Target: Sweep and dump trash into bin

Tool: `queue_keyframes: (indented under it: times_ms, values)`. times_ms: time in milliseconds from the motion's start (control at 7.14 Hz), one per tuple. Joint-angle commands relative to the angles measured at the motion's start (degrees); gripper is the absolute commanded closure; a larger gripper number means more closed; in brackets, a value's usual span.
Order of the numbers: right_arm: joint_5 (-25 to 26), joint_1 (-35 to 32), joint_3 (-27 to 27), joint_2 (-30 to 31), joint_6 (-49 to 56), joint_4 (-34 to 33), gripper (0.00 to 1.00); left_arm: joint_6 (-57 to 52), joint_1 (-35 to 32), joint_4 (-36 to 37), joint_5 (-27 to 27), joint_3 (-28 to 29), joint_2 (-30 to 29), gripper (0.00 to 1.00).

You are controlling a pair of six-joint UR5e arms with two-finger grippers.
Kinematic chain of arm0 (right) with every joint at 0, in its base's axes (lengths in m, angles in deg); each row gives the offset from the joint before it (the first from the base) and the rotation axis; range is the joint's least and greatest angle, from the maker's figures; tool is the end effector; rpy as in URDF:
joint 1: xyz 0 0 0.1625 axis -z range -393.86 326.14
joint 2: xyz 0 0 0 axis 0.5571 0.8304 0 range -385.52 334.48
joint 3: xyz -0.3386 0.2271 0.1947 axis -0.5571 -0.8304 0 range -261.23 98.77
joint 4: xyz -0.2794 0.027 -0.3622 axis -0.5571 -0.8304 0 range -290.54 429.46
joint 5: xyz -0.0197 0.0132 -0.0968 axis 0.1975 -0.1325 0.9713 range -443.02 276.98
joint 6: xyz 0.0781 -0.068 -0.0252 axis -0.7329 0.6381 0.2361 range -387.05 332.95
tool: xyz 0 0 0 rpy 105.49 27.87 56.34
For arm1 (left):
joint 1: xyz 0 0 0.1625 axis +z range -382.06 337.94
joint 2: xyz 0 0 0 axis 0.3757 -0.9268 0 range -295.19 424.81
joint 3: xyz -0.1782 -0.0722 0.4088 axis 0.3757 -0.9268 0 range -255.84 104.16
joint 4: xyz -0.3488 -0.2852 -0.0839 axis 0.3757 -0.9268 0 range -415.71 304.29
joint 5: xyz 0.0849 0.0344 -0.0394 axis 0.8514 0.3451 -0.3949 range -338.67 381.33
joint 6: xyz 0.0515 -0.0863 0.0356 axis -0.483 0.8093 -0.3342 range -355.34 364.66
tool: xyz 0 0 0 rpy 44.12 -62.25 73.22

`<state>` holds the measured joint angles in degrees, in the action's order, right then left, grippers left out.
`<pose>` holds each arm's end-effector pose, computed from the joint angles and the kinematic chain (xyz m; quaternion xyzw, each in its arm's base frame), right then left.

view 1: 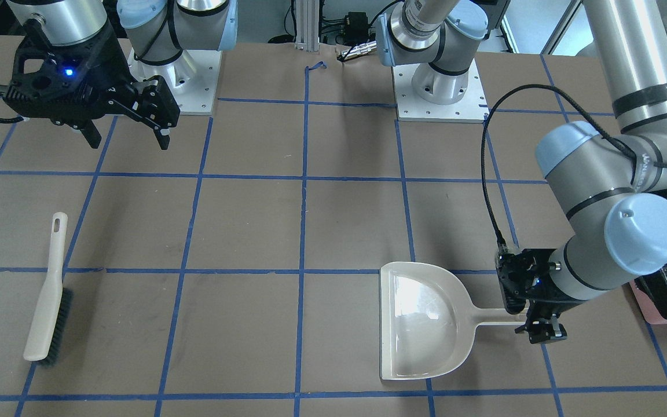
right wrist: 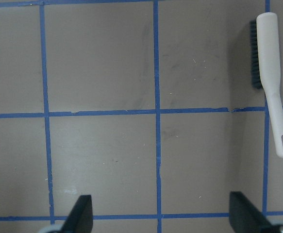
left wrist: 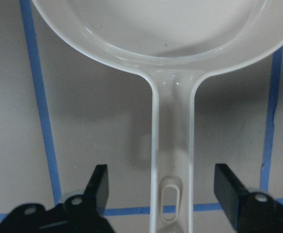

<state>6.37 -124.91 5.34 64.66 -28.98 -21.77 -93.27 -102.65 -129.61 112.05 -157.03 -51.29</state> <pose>0.1444 -0.5419 0.5442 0.0074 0.9991 -0.0421 0.0064 -0.0131 -0.7269 0.3292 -0.6979 -0.7161 -0.0112 0.0047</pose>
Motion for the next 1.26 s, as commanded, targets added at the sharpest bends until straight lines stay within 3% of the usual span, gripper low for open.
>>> queue_keyframes:
  times_ms: [0, 280, 700, 980, 1120]
  values:
    - [0.0, 0.0, 0.0, 0.0, 0.0, 0.0, 0.0, 12.8, -4.2, -10.9, -0.5, 5.7, 5.4, 0.2]
    - [0.0, 0.0, 0.0, 0.0, 0.0, 0.0, 0.0, 25.2, -8.2, -21.7, -0.6, 9.5, 10.3, 0.2]
    - [-0.2, 0.0, 0.0, -0.1, -0.1, 0.0, 0.0, 44.6, -8.5, -32.1, -0.7, 8.3, 18.8, 0.18]
    - [-0.2, 0.0, 0.0, -0.1, -0.1, 0.0, 0.0, 57.5, -8.5, -37.3, -0.6, 8.1, 22.4, 0.0]
    - [-0.2, 0.0, 0.0, -0.1, -0.1, 0.0, 0.0, 66.5, -8.5, -37.3, -1.0, 6.9, 23.5, 0.0]
